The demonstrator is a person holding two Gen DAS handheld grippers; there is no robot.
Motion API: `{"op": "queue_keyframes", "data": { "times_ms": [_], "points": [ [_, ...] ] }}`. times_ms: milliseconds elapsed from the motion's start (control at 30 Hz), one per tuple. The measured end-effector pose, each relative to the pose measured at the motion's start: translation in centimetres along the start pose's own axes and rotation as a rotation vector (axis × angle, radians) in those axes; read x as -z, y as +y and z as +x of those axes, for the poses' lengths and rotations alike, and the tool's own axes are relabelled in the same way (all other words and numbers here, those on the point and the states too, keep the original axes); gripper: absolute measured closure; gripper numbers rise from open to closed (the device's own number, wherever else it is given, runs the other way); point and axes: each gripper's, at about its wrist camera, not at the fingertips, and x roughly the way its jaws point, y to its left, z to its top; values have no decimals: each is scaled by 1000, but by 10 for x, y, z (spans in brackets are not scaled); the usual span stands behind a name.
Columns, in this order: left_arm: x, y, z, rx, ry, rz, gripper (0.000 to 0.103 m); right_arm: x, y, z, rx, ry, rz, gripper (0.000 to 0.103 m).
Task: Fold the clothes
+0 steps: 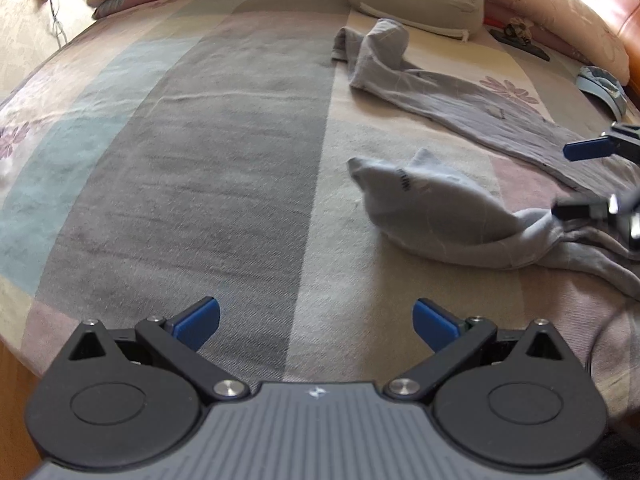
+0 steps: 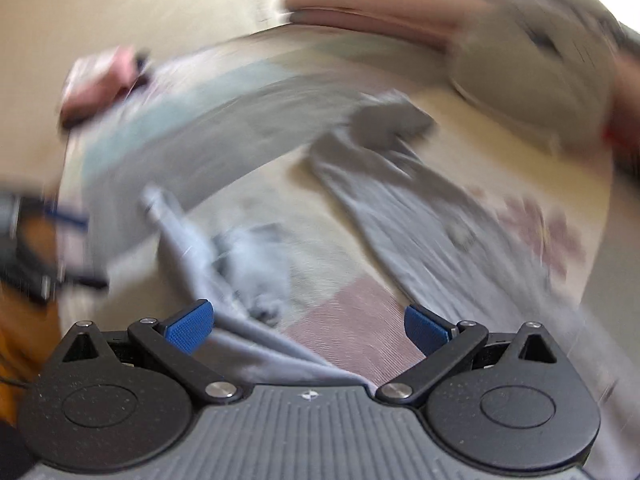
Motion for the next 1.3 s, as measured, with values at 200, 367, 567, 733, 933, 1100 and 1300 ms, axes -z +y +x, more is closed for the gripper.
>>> {"op": "queue_keyframes", "data": {
  "times_ms": [200, 367, 567, 733, 933, 1100, 1300],
  "points": [
    [8, 12, -6, -10, -13, -37, 1, -8, 72, 14, -1, -15, -347, 3],
    [20, 28, -9, -40, -8, -92, 1, -21, 94, 19, -253, 38, -370, 8],
    [31, 38, -7, -39, 5, -134, 1, -28, 105, 51, -270, 108, -381, 11],
    [35, 39, -5, -22, 6, -140, 1, -44, 69, 72, -154, 110, -330, 15],
    [40, 41, -2, 0, 7, -148, 1, -65, 10, 58, -2, 64, -144, 15],
    [39, 39, 2, 20, 4, -138, 1, -57, -14, 42, 128, 73, -108, 14],
    [33, 31, 3, 39, -1, -107, 1, -32, -3, 38, 242, 96, -210, 14]
  ]
}}
